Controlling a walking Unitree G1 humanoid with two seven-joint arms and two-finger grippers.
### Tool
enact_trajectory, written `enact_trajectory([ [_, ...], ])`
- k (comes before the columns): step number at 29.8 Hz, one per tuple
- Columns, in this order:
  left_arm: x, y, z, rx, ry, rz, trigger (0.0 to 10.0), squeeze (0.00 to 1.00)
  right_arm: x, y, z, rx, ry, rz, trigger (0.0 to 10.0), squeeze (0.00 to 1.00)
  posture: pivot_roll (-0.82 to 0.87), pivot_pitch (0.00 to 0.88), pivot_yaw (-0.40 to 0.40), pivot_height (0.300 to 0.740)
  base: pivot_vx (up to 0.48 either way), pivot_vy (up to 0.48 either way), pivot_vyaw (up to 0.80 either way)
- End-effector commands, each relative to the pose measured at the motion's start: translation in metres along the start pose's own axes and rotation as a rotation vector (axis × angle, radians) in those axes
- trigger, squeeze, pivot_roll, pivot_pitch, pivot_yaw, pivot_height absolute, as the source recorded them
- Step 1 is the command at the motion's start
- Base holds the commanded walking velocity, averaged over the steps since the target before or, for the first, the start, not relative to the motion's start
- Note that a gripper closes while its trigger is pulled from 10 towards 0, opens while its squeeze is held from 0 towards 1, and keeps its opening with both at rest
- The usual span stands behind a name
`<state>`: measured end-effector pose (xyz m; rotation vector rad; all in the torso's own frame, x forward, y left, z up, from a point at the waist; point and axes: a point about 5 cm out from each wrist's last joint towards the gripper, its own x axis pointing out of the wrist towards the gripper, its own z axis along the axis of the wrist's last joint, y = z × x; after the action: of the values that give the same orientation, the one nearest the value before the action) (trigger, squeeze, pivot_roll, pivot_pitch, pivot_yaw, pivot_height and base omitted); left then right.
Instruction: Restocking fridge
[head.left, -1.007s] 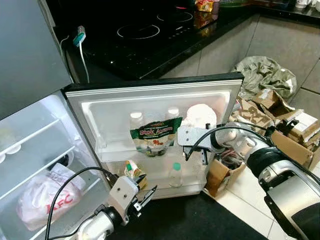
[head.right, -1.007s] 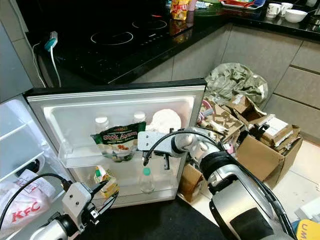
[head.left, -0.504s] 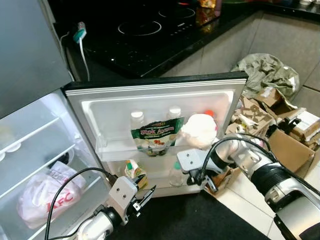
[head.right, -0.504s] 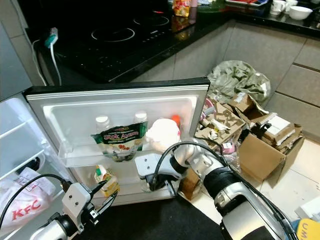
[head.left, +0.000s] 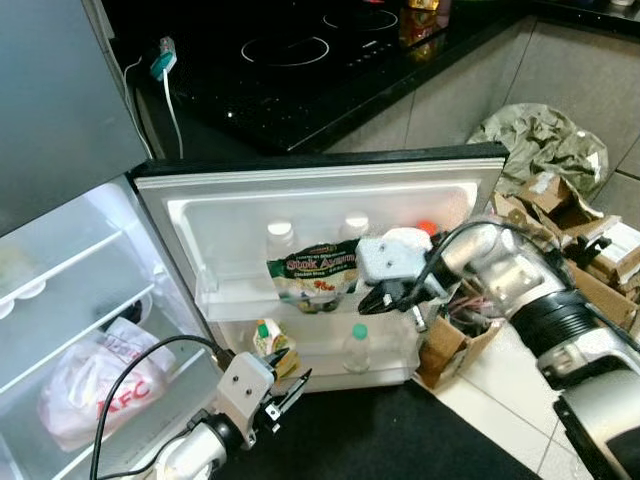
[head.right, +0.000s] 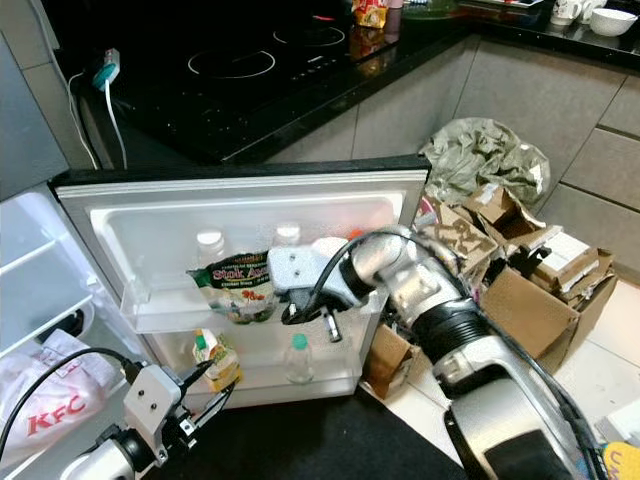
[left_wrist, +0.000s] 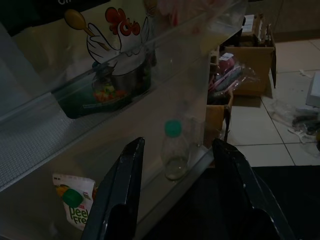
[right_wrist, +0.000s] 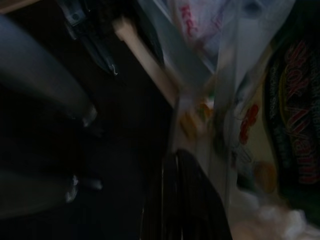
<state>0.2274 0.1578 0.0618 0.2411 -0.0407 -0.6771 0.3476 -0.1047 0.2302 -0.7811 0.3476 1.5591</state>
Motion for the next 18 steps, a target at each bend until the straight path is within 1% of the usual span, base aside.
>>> enact_trajectory([
  [1,-0.003,-0.002,-0.002,0.005,0.02,-0.021,10.0,0.0,-0.006,0.004,0.007,0.013,-0.063,0.037,10.0,0.0,-0.06,0.103,-0.035,0.74,0.0,0.0,0.0],
  [2,-0.003,-0.003,-0.002,0.005,0.019,-0.023,10.0,0.0,-0.012,0.006,0.014,0.012,-0.11,0.052,10.0,0.0,-0.07,0.099,-0.035,0.74,0.0,0.0,0.0],
  [3,-0.003,-0.003,-0.002,0.005,0.019,-0.023,10.0,0.0,-0.012,0.006,0.014,0.012,-0.11,0.052,10.0,0.0,-0.07,0.099,-0.035,0.74,0.0,0.0,0.0],
  [4,-0.003,-0.003,-0.002,0.004,0.018,-0.025,10.0,0.0,-0.017,0.007,0.021,0.009,-0.148,0.062,10.0,0.0,-0.07,0.099,-0.035,0.74,0.0,0.0,0.0],
  [5,-0.003,-0.003,-0.002,0.004,0.018,-0.025,10.0,0.0,-0.017,0.007,0.021,0.009,-0.148,0.062,10.0,0.0,-0.07,0.099,-0.035,0.74,0.0,0.0,0.0],
  [6,-0.003,-0.003,-0.002,0.003,0.017,-0.027,10.0,0.0,-0.024,0.008,0.029,0.003,-0.198,0.069,10.0,0.0,-0.07,0.099,-0.035,0.74,0.0,0.0,0.0],
  [7,-0.003,-0.003,-0.002,0.003,0.017,-0.027,10.0,0.0,-0.024,0.008,0.029,0.003,-0.198,0.069,10.0,0.0,-0.07,0.099,-0.035,0.74,0.0,0.0,0.0],
  [10,-0.001,-0.005,-0.002,0.004,0.011,-0.036,10.0,0.0,-0.05,0.013,0.058,-0.044,-0.372,0.074,10.0,0.0,-0.07,0.088,-0.031,0.74,0.0,0.0,0.0],
  [12,-0.001,-0.005,-0.001,0.005,0.009,-0.039,10.0,0.0,-0.06,0.014,0.069,-0.056,-0.444,0.078,10.0,0.0,-0.07,0.085,-0.028,0.74,0.0,0.0,0.0],
  [13,0.0,-0.005,0.0,0.006,0.006,-0.041,10.0,0.0,-0.07,0.012,0.078,-0.067,-0.513,0.053,10.0,0.0,-0.07,0.085,-0.024,0.74,0.0,0.0,0.0],
  [15,0.001,-0.005,0.001,0.007,0.003,-0.044,10.0,0.0,-0.081,0.009,0.086,-0.08,-0.591,0.024,10.0,0.0,-0.07,0.085,-0.024,0.74,0.0,0.0,0.0],
  [16,0.002,-0.005,0.003,0.009,0.0,-0.045,10.0,0.0,-0.089,0.003,0.09,-0.074,-0.638,-0.033,10.0,0.0,-0.07,0.083,-0.021,0.74,0.0,0.0,0.0],
  [17,0.003,-0.006,0.005,0.01,-0.004,-0.047,10.0,0.0,-0.096,-0.005,0.09,-0.068,-0.669,-0.129,10.0,0.0,-0.07,0.084,-0.022,0.74,0.0,0.0,0.0],
  [18,0.004,-0.006,0.006,0.011,-0.007,-0.048,10.0,0.0,-0.101,-0.011,0.091,-0.062,-0.692,-0.196,10.0,0.0,-0.07,0.084,-0.022,0.74,0.0,0.0,0.0],
])
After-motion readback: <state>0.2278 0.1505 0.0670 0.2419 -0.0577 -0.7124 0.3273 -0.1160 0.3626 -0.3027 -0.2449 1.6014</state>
